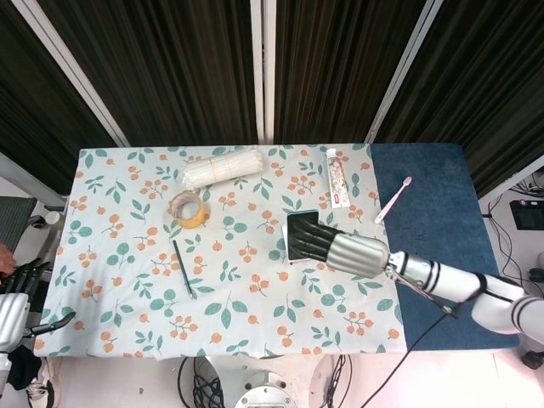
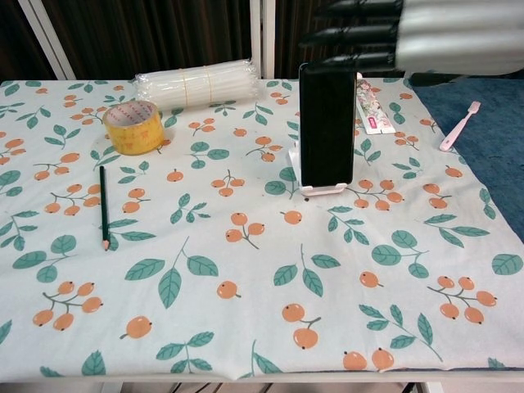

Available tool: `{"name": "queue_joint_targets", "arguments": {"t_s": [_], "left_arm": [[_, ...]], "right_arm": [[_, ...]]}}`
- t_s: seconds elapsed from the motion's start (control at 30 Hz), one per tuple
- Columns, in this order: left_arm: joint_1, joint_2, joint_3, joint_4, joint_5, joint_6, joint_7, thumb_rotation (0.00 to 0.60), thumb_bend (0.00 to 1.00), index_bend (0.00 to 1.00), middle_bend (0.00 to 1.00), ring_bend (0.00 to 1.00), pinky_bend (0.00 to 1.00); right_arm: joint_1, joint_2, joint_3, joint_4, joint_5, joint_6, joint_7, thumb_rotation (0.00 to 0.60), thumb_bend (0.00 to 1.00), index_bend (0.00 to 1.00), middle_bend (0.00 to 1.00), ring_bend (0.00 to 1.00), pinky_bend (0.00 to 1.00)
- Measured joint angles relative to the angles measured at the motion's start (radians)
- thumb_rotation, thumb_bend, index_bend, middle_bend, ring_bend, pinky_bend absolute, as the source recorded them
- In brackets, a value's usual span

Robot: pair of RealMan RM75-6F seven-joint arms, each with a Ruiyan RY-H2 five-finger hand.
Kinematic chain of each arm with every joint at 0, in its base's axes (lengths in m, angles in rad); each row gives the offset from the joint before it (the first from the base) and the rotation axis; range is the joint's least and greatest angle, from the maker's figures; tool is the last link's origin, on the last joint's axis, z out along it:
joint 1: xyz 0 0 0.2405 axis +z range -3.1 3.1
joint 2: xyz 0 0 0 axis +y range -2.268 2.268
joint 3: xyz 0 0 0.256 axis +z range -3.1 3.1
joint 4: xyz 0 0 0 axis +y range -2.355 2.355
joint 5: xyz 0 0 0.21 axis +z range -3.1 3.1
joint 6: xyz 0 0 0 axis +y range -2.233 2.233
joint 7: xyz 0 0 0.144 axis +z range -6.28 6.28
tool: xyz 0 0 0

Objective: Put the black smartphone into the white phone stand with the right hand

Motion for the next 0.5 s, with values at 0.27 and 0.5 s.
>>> {"name": "queue_joint_targets", "arguments": {"t_s": [0.27,0.5], "left_arm": [[-0.004,0.009,0.0,-0.038,0.018,0.014,0.043,0.303,0.08,0.1,0.06,0.07,0.22],[-0.008,0.018,-0.005,-0.074,0.04,0.037,0.089,0.3,0.08,0.1,0.06,0.07,0.22]], "right_arm": [[-0.421,-0.002,-0.012,-0.047,0.217,0.327,0.208,0.6,0.18,0.0,0.0,0.0,0.0],[-0.66,-0.075,-0.001,0.002,0.499,0.343,0.623,0.6,0.18,0.0,0.0,0.0,0.0]]}}
